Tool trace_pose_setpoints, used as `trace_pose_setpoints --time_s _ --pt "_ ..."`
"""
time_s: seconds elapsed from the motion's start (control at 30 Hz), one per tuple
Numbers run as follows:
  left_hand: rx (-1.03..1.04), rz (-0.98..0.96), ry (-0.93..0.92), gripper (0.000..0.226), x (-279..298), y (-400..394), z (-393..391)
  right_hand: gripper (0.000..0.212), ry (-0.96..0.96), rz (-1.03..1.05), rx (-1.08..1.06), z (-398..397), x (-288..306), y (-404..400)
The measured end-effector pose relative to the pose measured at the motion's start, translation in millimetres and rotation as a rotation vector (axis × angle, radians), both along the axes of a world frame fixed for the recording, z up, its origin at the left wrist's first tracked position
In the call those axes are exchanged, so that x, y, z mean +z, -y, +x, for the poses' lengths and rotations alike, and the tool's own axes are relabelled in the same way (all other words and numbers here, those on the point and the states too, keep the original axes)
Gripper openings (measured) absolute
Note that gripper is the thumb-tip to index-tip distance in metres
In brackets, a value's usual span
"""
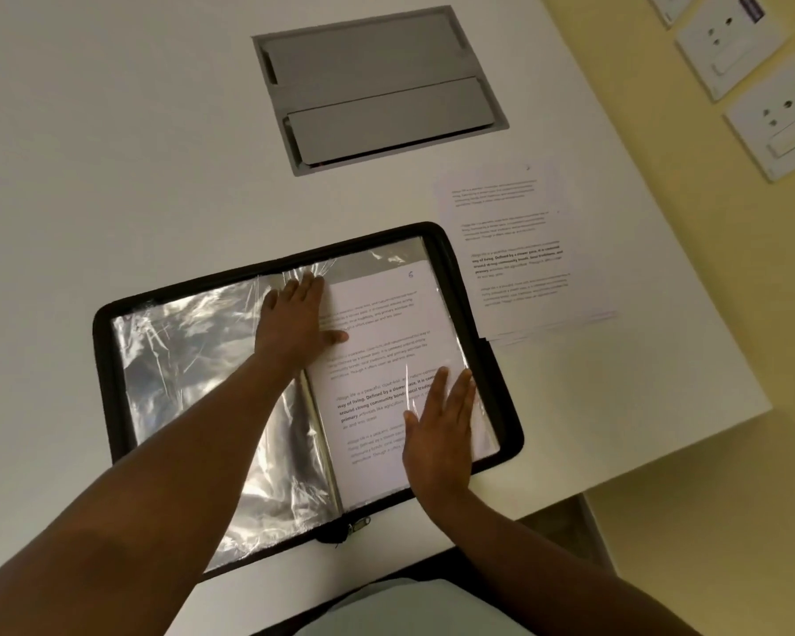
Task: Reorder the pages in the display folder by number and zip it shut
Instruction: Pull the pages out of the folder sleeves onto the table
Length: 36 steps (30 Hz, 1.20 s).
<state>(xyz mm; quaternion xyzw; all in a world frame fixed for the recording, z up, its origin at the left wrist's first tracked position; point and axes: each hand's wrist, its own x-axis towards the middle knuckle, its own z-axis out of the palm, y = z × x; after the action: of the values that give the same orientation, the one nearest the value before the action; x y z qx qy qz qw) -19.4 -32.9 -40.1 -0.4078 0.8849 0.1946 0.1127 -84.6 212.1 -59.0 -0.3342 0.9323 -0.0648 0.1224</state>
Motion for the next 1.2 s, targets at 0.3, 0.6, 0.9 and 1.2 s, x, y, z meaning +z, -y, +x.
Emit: trace_pose_setpoints --time_s 0.3,0.6,0.9,1.2 --pt "0.116 -0.001 -0.171 0.094 8.3 15.3 -5.7 0.091 0.412 -0.361 -0.266 -40.5 31.5 39.4" --pt "0.189 0.215 -0.278 0.022 24.9 47.0 -20.8 0.016 0.59 -0.186 0.023 -117.8 97.4 122.1" --pt "0.187 0.319 -0.433 0.014 49.8 65.3 -33.2 0.015 0.744 -0.201 0.032 -141.9 114.5 120.6" --pt "0.065 0.206 -0.382 0.019 47.8 62.8 -32.9 0.019 0.312 -0.222 0.174 -154.1 114.8 160.2"
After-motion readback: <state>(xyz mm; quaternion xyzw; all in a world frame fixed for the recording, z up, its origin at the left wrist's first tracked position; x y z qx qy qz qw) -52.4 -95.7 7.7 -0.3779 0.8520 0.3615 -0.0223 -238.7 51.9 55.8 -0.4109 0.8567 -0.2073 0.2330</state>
